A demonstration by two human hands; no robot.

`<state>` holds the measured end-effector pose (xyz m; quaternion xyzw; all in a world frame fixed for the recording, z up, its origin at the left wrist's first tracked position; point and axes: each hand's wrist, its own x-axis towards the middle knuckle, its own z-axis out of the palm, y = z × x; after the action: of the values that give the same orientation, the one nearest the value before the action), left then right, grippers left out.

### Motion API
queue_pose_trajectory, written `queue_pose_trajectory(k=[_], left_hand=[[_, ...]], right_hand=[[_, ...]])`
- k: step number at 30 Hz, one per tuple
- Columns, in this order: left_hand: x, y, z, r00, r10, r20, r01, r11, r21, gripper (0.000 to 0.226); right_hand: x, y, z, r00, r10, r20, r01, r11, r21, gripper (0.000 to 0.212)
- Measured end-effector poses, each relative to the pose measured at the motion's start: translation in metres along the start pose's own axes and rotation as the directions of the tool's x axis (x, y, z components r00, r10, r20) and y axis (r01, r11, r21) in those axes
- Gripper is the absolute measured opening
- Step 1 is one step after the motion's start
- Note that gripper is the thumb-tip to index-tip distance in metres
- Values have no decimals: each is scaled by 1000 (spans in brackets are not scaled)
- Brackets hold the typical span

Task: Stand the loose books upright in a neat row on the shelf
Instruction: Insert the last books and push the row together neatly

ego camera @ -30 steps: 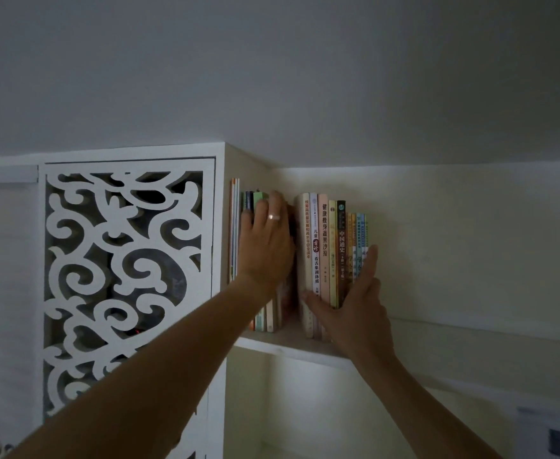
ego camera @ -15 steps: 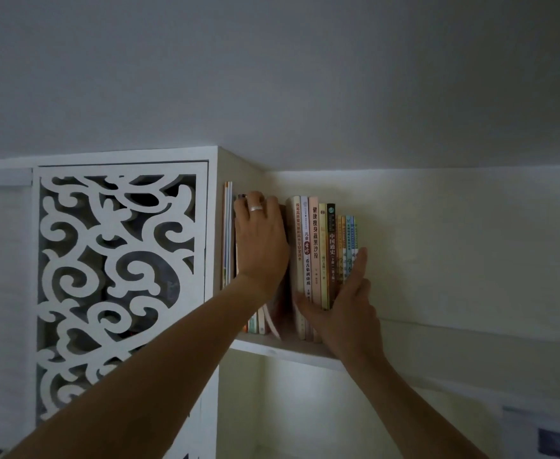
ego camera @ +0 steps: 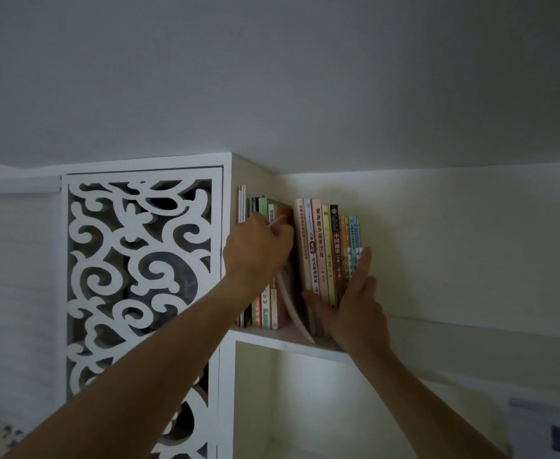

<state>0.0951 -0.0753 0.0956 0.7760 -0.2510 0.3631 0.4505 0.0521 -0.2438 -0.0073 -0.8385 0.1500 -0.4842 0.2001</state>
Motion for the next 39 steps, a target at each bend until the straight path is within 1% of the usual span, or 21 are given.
queue_pose_trajectory(k=[2,4,5,7,9,12,14,17,19,21,23,24,25,26,28,32,34,35,36,38,39], left_hand=[[9,9,-12,970,-130,205,147,987,-68,40],[11,10,-19,912,-203,358,261,958,-121,30],[11,8,-19,913,-188,363,245,962,-117,27],[6,2,-20,950,-120,287,159,980,-117,28],[0,1,-25,955,-127,269,183,964,-192,33],[-1,7,-35,913,-175,369,276,930,-242,40],[4,13,-42,878,-213,430,322,925,-200,42],[16,19,-45,843,-292,452,367,926,-87,53],[15,21,-42,838,-318,444,372,927,-38,40],[9,22,-37,905,-253,342,289,955,-60,28],[-2,28,-36,995,-76,63,82,992,-92,39],[-7,34,-38,994,31,-106,-40,996,-82,47],[-11,42,-43,960,115,-253,-132,990,-51,52],[-13,50,-48,918,174,-357,-193,981,-19,53],[-16,62,-52,861,227,-456,-258,966,-7,51],[-38,63,-37,790,291,-539,-393,916,-81,38],[-53,62,-23,715,421,-559,-539,841,-56,33],[-59,60,-14,669,509,-541,-612,791,-12,30],[-64,54,-4,611,612,-501,-679,731,65,30],[-72,34,22,465,809,-360,-778,567,270,35],[-75,22,32,407,871,-276,-802,485,348,37]], right_hand=[[0,-1,0,1000,-6,-4,5,1000,-8,134],[-1,-2,0,1000,15,1,-15,1000,0,133],[-1,-4,0,999,34,7,-34,999,12,133],[-2,-8,-1,998,59,17,-60,998,31,132],[-3,-12,0,998,67,13,-68,997,36,132],[-4,-21,7,997,81,-3,-81,996,22,132],[-4,-30,12,997,83,-8,-83,996,14,132],[-3,-35,16,997,77,19,-77,997,26,129],[-3,-28,14,998,42,43,-43,999,12,126],[-3,-20,11,998,17,62,-18,1000,26,126],[-5,-15,12,998,7,56,-7,1000,10,126],[-6,-13,15,999,-2,42,1,1000,11,125],[-7,-16,15,999,-1,36,1,1000,15,124],[-7,-15,16,1000,-2,30,2,1000,17,121],[-5,-16,15,999,13,52,-15,999,36,109],[-1,-14,0,978,33,206,-87,961,262,80],[2,-10,-11,985,-28,168,-44,910,413,53],[4,-7,-18,989,-56,137,-12,894,447,39],[7,-7,-25,991,-70,116,5,873,488,32],[13,-5,-41,994,-28,109,-42,807,589,37],[17,-1,-50,989,40,145,-132,691,711,36]])
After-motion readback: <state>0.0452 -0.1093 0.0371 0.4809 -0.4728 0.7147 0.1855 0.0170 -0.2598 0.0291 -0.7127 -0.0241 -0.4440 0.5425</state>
